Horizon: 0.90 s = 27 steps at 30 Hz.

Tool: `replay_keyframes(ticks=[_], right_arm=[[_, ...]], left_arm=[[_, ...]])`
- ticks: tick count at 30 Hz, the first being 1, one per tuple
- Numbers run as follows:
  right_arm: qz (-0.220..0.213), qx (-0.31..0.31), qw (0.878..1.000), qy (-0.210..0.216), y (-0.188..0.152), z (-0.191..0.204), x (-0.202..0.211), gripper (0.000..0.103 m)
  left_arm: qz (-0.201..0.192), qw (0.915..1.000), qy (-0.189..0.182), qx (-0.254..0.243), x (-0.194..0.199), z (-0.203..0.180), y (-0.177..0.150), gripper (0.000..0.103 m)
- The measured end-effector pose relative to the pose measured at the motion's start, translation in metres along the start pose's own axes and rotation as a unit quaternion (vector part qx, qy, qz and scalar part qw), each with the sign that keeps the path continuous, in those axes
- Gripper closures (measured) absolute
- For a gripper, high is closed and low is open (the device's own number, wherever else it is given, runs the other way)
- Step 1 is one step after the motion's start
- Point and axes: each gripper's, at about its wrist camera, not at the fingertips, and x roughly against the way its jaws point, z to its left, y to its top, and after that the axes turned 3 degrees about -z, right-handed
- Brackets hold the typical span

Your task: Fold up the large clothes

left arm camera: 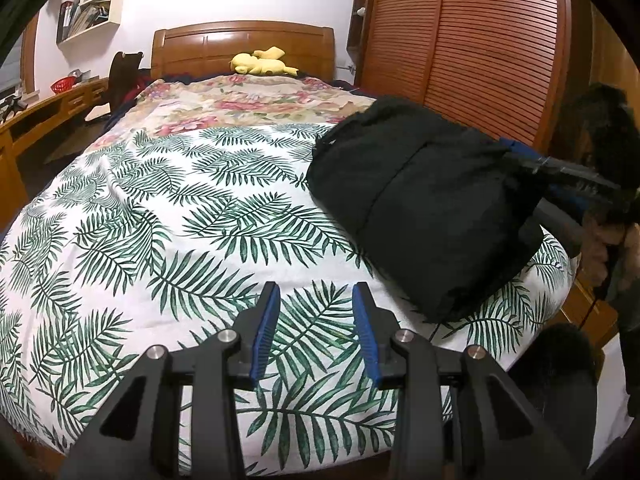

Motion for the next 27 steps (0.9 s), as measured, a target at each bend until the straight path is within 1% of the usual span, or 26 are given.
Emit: replay_keyframes(ticks=[4,6,7,9,11,13,15,17,19,20,22,23,24,26,27], right_arm=[[-0.021,-0.005,0.999,-0.026,0.005,-0.013,0.021,0.097],[-0.022,-0.006,0.999,-0.048,0.001,-0.023,0.031,0.097],[-0.022,-0.007,0.997,-0.067,-0.004,-0.031,0.036,0.097],[-0.012,-0.014,0.995,-0.096,-0.016,-0.045,0.042,0.097],[0.003,-0.038,0.992,-0.119,-0.034,-0.063,0.045,0.097],[0.037,-0.054,0.988,-0.141,-0.055,-0.081,0.035,0.097],[0.055,-0.069,0.986,-0.140,-0.067,-0.089,0.028,0.097],[0.059,-0.078,0.985,-0.141,-0.074,-0.090,0.027,0.095],[0.059,-0.076,0.984,-0.148,-0.074,-0.086,0.028,0.093],[0.061,-0.074,0.983,-0.156,-0.072,-0.083,0.029,0.090],[0.058,-0.070,0.983,-0.160,-0.065,-0.074,0.033,0.089],[0.053,-0.066,0.983,-0.161,-0.062,-0.069,0.038,0.086],[0.049,-0.062,0.983,-0.164,-0.061,-0.067,0.042,0.078],[0.040,-0.052,0.983,-0.173,-0.058,-0.060,0.049,0.069],[0.035,-0.043,0.983,-0.174,-0.056,-0.055,0.051,0.067]], left_arm=[[-0.003,1.0000,-0.003,-0.003,0.001,-0.004,0.003,0.067],[-0.005,0.9999,-0.007,-0.006,0.002,-0.006,0.006,0.067],[-0.006,0.9999,-0.009,-0.007,0.002,-0.007,0.007,0.067],[-0.009,0.9998,-0.013,-0.010,0.002,-0.009,0.009,0.067],[-0.013,0.9997,-0.019,-0.013,0.001,-0.011,0.012,0.067],[-0.012,0.9995,-0.024,-0.015,-0.002,-0.014,0.014,0.067],[-0.011,0.9993,-0.028,-0.020,-0.007,-0.018,0.018,0.067],[-0.008,0.9989,-0.037,-0.026,-0.011,-0.024,0.021,0.067],[-0.012,0.9985,-0.044,-0.031,-0.011,-0.029,0.024,0.067],[-0.015,0.9981,-0.049,-0.034,-0.011,-0.033,0.026,0.067],[-0.019,0.9976,-0.057,-0.037,-0.011,-0.037,0.030,0.066],[-0.021,0.9972,-0.060,-0.039,-0.011,-0.040,0.032,0.066],[-0.025,0.9969,-0.062,-0.042,-0.012,-0.043,0.035,0.066],[-0.030,0.9962,-0.066,-0.048,-0.013,-0.048,0.040,0.066],[-0.033,0.9958,-0.070,-0.050,-0.015,-0.050,0.042,0.066]])
